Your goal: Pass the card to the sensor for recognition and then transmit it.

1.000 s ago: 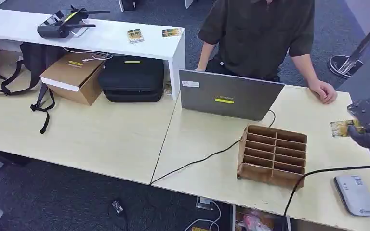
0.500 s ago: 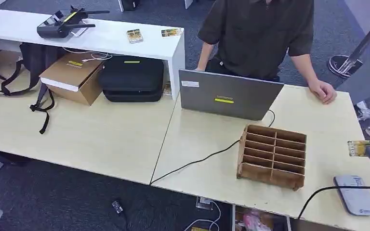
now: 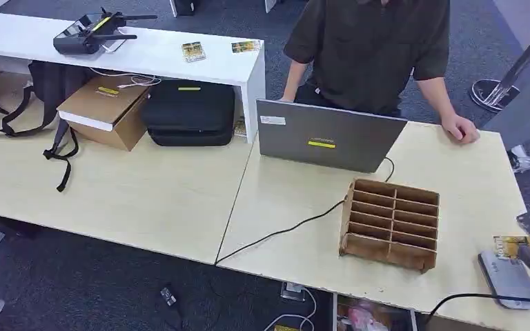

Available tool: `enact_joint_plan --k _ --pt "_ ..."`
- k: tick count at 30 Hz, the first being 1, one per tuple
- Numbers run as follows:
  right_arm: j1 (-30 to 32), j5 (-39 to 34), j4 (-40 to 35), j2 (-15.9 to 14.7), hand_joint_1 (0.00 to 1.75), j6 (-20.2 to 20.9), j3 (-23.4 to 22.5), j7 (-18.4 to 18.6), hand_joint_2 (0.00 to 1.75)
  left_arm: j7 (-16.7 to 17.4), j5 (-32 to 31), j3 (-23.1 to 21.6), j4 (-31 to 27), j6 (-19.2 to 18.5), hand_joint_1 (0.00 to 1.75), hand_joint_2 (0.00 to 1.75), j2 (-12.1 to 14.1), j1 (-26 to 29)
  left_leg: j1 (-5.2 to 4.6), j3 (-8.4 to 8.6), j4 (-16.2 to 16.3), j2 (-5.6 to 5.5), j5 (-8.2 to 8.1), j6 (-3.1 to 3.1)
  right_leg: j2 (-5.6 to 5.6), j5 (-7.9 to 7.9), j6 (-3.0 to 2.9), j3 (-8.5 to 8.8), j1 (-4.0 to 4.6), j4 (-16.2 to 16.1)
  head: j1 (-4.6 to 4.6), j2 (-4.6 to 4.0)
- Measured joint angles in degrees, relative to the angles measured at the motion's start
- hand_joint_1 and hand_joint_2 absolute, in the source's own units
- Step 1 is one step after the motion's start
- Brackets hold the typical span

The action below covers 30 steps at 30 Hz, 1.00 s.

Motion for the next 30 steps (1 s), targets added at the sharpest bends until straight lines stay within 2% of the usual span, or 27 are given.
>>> enact_joint_plan --k 9,13,18,24,30 --pt "0.89 2.18 -1.25 -0.04 1.75 1.84 -1.48 0.39 1.75 0.00 0.50 0.00 0.48 0.00 0.00 0.00 0.44 0.04 0.00 0.01 0.00 0.02 0.00 0.00 0.03 0.00 0.00 0.01 0.00 0.01 -0.02 0.00" --pt "-0.29 4.22 0.62 0.33 1.75 0.61 -1.31 -0.48 1.75 0.00 0.63 0.02 0.66 0.02 0.00 0.00 0.61 0.04 0.00 0.00 0.00 0.01 0.01 0.00 0.00 0.00 0.00 0.03 0.01 0.01 0.00 0.00" --pt "-0.27 5.83 2.25 2.55 1.75 -1.46 -0.22 -1.44 1.75 0.00 0.63 0.02 0.96 0.00 0.00 0.00 0.85 0.00 0.01 0.02 -0.01 0.02 0.00 0.00 0.02 0.00 0.00 0.02 0.02 0.01 0.00 0.00" --pt "-0.46 8.61 3.74 6.01 1.75 -5.42 1.93 0.04 1.75 0.00 0.44 0.02 0.98 0.00 0.00 0.00 0.79 -0.04 0.07 0.15 -0.03 0.08 0.00 0.00 0.08 -0.01 -0.01 0.14 0.08 -0.01 0.00 0.00" --pt "-1.77 8.83 5.53 8.88 1.75 -5.44 3.39 -0.04 1.75 0.00 0.04 0.02 1.05 0.00 0.00 0.00 0.79 -0.14 0.12 0.72 -0.07 0.34 -0.17 -0.07 0.33 -0.08 0.05 0.73 0.13 -0.16 0.02 0.00"
